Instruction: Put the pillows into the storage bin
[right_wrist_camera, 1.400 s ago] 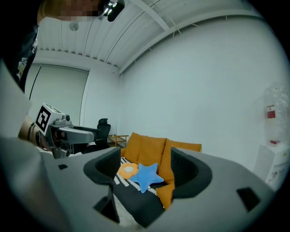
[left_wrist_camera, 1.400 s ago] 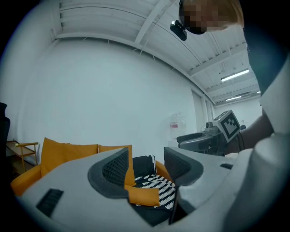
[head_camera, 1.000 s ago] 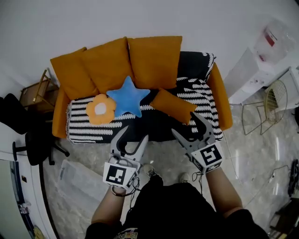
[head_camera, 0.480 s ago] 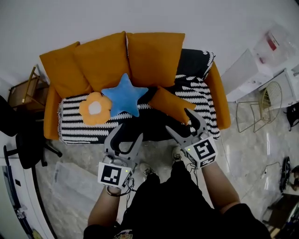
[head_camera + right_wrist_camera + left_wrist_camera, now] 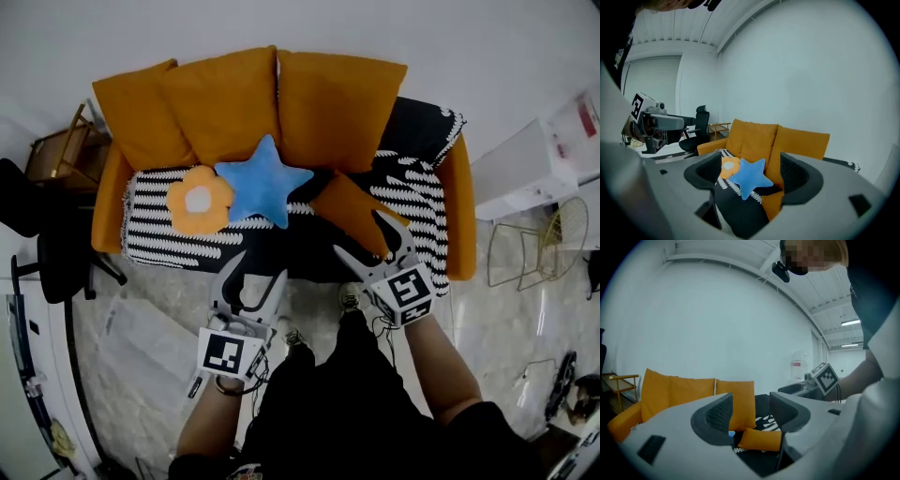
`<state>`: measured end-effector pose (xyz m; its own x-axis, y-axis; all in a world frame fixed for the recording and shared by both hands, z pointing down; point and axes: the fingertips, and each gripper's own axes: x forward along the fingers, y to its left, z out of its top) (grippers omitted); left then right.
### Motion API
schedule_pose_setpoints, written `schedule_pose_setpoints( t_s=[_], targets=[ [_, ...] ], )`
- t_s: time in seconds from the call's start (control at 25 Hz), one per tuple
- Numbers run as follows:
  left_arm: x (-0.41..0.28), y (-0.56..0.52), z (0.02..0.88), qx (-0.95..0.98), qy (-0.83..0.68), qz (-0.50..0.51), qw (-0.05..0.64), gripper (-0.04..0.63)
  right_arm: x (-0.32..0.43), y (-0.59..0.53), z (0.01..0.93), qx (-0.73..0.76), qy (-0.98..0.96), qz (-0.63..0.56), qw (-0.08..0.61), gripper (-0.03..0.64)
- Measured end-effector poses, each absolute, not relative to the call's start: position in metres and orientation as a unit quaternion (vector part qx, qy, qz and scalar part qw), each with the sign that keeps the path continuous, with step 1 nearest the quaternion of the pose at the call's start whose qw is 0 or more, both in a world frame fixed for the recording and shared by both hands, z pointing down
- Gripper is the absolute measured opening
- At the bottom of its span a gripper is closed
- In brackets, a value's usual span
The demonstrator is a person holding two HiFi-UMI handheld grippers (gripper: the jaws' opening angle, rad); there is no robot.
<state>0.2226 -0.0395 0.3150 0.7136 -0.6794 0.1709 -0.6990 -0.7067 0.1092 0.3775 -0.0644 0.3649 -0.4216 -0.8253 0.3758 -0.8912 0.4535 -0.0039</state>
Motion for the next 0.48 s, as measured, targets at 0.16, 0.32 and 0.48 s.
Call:
schedule_pose_setpoints(
  t_s=[0.16, 0.32, 0.48],
  targets=[
    [0.252, -0.055, 0.329, 0.915, -0.387, 0.068, 0.094, 0.235, 0.402, -0.083, 0.391, 0.489, -0.846, 0.119, 0.176, 0.391],
    [0.286, -0.074, 0.352, 0.911, -0.385, 0.088, 0.116, 0.235, 0.432, -0.103, 0.424, 0.477, -0.846, 0.14, 0.194, 0.394],
    [0.32, -0.088, 0.383, 0.913, -0.371, 0.103, 0.134, 0.235, 0.459, -0.116, 0.466, 0.477, -0.836, 0.17, 0.209, 0.396]
  ],
)
